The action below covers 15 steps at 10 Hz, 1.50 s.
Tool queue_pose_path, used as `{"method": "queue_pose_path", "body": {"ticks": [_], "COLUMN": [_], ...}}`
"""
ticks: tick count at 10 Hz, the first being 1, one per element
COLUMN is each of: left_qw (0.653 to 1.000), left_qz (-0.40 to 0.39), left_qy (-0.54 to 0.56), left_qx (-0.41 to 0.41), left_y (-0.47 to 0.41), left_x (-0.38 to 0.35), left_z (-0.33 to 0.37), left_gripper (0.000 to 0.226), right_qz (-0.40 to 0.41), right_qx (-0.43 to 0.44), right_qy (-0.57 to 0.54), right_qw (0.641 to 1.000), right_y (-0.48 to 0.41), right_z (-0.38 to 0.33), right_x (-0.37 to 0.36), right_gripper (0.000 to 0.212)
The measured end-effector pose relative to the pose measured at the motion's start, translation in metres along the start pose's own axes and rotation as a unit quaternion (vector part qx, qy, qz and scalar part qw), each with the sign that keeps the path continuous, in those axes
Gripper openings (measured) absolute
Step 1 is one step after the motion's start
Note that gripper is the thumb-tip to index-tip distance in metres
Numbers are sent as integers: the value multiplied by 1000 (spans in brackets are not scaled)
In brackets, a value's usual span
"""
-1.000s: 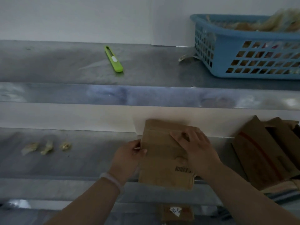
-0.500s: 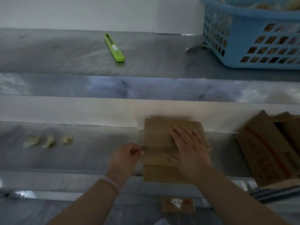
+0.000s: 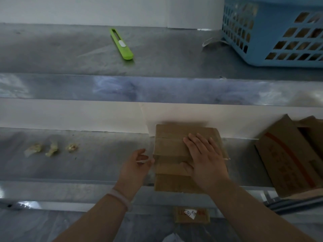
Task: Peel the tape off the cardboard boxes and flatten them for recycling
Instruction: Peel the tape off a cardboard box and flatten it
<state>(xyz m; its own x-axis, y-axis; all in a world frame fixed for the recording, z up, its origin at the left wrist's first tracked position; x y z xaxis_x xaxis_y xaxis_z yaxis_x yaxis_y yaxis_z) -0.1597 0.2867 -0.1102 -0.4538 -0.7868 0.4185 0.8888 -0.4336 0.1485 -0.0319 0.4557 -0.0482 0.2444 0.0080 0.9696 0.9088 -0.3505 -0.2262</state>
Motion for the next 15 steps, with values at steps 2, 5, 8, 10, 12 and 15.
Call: {"method": "queue_pose_path", "body": {"ticks": [2, 5, 8, 10, 12, 15], "left_qw": [999, 971, 935, 967, 990, 878], "left_qz": [17, 44, 107, 93, 55, -47], "left_qy": [-30, -169, -196, -113, 55, -275], "left_qx": [5, -162, -277, -208, -114, -390], "left_y": [0, 14, 12, -20, -41, -16], "left_x": [3, 24, 42, 46, 35, 9], "left_z": [6, 50, 85, 86, 74, 84], "left_gripper": [9, 20, 7, 11, 10, 17], "right_qz": [20, 51, 60, 74, 107, 91], "right_qx": [2, 15, 22, 26, 31, 18], "right_qy": [3, 11, 15, 13, 6, 10], "right_qw": [1000, 999, 998, 997, 994, 996], "right_y": [-1, 0, 1, 3, 4, 4], "right_z": [1, 2, 2, 2, 1, 0], "right_x": [1, 2, 1, 2, 7, 4], "right_gripper": [73, 74, 73, 72, 72, 75]}}
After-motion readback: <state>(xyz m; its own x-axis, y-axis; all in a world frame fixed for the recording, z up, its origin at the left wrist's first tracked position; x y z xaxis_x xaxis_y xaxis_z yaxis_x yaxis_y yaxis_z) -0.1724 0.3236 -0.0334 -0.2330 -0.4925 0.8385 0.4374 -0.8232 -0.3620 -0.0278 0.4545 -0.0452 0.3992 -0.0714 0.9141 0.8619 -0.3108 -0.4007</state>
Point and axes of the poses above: each hand's wrist, its own y-axis away from the middle knuckle, its own x-axis out of the back of the hand, z = x × y, the point moved 9 cm from there along -y, towards the middle knuckle
